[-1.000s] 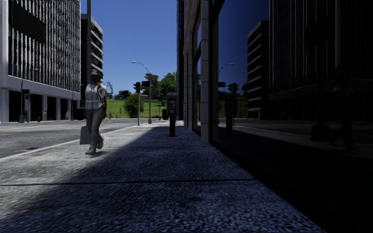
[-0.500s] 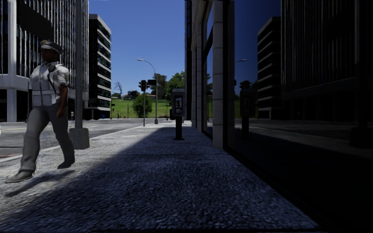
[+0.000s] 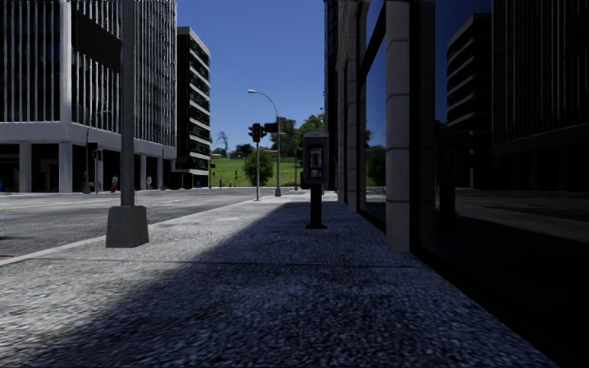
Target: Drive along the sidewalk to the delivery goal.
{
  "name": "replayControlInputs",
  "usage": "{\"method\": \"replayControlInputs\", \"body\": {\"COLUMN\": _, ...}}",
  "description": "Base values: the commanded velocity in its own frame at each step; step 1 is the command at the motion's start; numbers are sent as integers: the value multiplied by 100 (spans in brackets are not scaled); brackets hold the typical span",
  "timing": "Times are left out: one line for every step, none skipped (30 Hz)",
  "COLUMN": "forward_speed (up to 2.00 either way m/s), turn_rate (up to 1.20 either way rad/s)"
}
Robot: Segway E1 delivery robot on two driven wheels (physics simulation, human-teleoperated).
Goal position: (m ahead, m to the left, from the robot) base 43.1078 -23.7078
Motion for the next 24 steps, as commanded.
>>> {"method": "replayControlInputs", "body": {"forward_speed": 200, "turn_rate": 40}}
{"method": "replayControlInputs", "body": {"forward_speed": 200, "turn_rate": 40}}
{"method": "replayControlInputs", "body": {"forward_speed": 200, "turn_rate": 40}}
{"method": "replayControlInputs", "body": {"forward_speed": 200, "turn_rate": 40}}
{"method": "replayControlInputs", "body": {"forward_speed": 200, "turn_rate": 40}}
{"method": "replayControlInputs", "body": {"forward_speed": 200, "turn_rate": 40}}
{"method": "replayControlInputs", "body": {"forward_speed": 200, "turn_rate": 40}}
{"method": "replayControlInputs", "body": {"forward_speed": 200, "turn_rate": 40}}
{"method": "replayControlInputs", "body": {"forward_speed": 200, "turn_rate": 40}}
{"method": "replayControlInputs", "body": {"forward_speed": 200, "turn_rate": 40}}
{"method": "replayControlInputs", "body": {"forward_speed": 200, "turn_rate": 39}}
{"method": "replayControlInputs", "body": {"forward_speed": 200, "turn_rate": 37}}
{"method": "replayControlInputs", "body": {"forward_speed": 200, "turn_rate": 37}}
{"method": "replayControlInputs", "body": {"forward_speed": 200, "turn_rate": 37}}
{"method": "replayControlInputs", "body": {"forward_speed": 200, "turn_rate": 36}}
{"method": "replayControlInputs", "body": {"forward_speed": 200, "turn_rate": 33}}
{"method": "replayControlInputs", "body": {"forward_speed": 200, "turn_rate": 33}}
{"method": "replayControlInputs", "body": {"forward_speed": 200, "turn_rate": 31}}
{"method": "replayControlInputs", "body": {"forward_speed": 200, "turn_rate": 26}}
{"method": "replayControlInputs", "body": {"forward_speed": 200, "turn_rate": 14}}
{"method": "replayControlInputs", "body": {"forward_speed": 200, "turn_rate": 0}}
{"method": "replayControlInputs", "body": {"forward_speed": 200, "turn_rate": 0}}
{"method": "replayControlInputs", "body": {"forward_speed": 200, "turn_rate": 0}}
{"method": "replayControlInputs", "body": {"forward_speed": 200, "turn_rate": 0}}
